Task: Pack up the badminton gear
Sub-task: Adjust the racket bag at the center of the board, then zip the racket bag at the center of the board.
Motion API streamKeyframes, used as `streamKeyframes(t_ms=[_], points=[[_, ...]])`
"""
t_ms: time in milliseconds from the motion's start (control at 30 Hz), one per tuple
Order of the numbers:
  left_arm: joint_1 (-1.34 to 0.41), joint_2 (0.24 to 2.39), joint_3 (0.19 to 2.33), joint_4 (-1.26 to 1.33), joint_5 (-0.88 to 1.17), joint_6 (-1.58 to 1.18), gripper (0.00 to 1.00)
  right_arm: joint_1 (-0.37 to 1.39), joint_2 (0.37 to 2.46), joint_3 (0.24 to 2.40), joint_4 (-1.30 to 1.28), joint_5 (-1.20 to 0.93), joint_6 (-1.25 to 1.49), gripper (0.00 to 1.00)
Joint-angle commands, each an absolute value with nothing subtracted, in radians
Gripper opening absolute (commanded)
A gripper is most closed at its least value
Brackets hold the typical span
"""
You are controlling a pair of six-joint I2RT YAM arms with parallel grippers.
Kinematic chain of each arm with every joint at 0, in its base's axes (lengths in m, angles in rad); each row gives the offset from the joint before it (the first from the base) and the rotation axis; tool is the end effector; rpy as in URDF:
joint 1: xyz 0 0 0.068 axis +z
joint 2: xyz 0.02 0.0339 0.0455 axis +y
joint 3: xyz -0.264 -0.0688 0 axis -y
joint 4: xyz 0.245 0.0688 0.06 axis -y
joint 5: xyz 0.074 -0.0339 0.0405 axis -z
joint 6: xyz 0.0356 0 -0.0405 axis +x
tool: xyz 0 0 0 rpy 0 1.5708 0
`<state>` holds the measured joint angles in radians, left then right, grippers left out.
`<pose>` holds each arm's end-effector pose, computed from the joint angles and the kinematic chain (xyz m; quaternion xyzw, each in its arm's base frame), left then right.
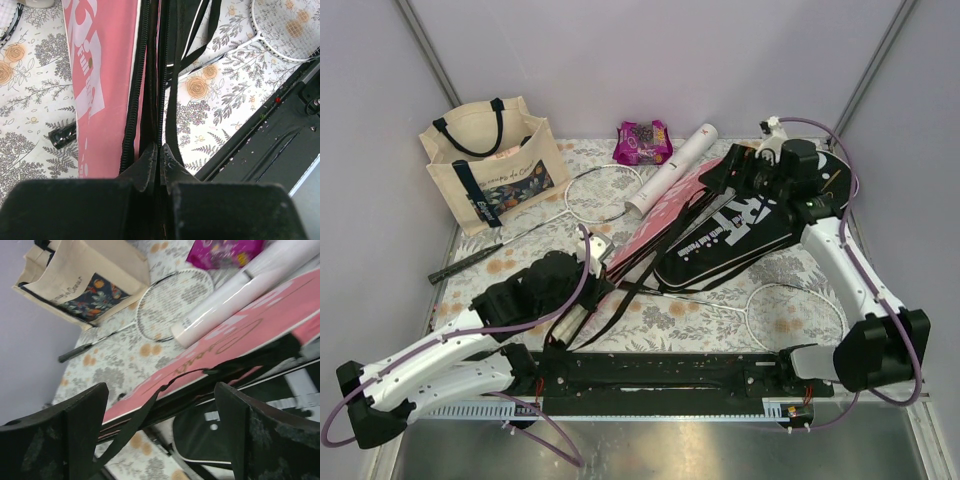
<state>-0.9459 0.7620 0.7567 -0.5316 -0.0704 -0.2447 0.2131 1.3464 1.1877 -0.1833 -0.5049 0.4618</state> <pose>0.1006 -0.1351 0.2984 0.2821 0.8219 -0.2516 0.4261 0.3010 0.0828 0.3561 -0.0447 0.8030 0.3774 0.4591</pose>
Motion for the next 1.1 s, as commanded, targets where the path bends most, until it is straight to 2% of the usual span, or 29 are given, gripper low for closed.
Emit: streamKeyframes(t_ms=[0, 67, 167, 267, 333, 467, 533, 600, 667, 800, 1000, 1067], points=[[-0.931, 0.726, 0.808, -0.456, -0.043, -0.270, 0.00, 0.181, 1.255, 1.166, -0.167, -0.434, 0.183, 0.90], [-0.928, 0.726, 0.810, -0.456, -0.037, -0.271, 0.00, 0.166, 1.226, 1.125, -0.122, -0.388, 0.063, 0.81], [-0.922, 0.723, 0.813, -0.454, -0.032, -0.279, 0.00, 0.141, 1.178, 0.995, 0.036, -0.377, -0.095, 0.76], [-0.916, 0.718, 0.819, -0.456, -0.020, -0.284, 0.00, 0.124, 1.132, 0.853, 0.208, -0.345, -0.221, 0.75], [-0.913, 0.718, 0.825, -0.459, -0.014, -0.284, 0.00, 0.071, 1.135, 0.809, 0.273, -0.447, -0.265, 0.75], [-0.907, 0.715, 0.828, -0.463, -0.011, -0.279, 0.00, 0.006, 1.230, 0.846, 0.235, -0.537, -0.213, 0.71], [-0.904, 0.713, 0.828, -0.459, -0.008, -0.279, 0.00, -0.031, 1.267, 0.873, 0.193, -0.604, -0.184, 0.73], [-0.902, 0.715, 0.833, -0.462, -0.008, -0.281, 0.00, -0.037, 1.272, 0.809, 0.251, -0.618, -0.187, 0.74], [-0.899, 0.716, 0.838, -0.465, -0.005, -0.282, 0.00, -0.044, 1.278, 0.718, 0.424, -0.611, -0.245, 0.73], [-0.894, 0.716, 0.845, -0.474, 0.026, -0.287, 0.00, -0.048, 1.351, 0.652, 0.641, -0.632, -0.376, 0.66], [-0.894, 0.724, 0.853, -0.471, 0.037, -0.293, 0.00, -0.048, 1.560, 0.635, 1.054, -0.675, -0.324, 0.63], [-0.893, 0.724, 0.853, -0.472, 0.041, -0.296, 0.00, -0.048, 1.626, 0.632, 1.211, -0.699, -0.275, 0.60]])
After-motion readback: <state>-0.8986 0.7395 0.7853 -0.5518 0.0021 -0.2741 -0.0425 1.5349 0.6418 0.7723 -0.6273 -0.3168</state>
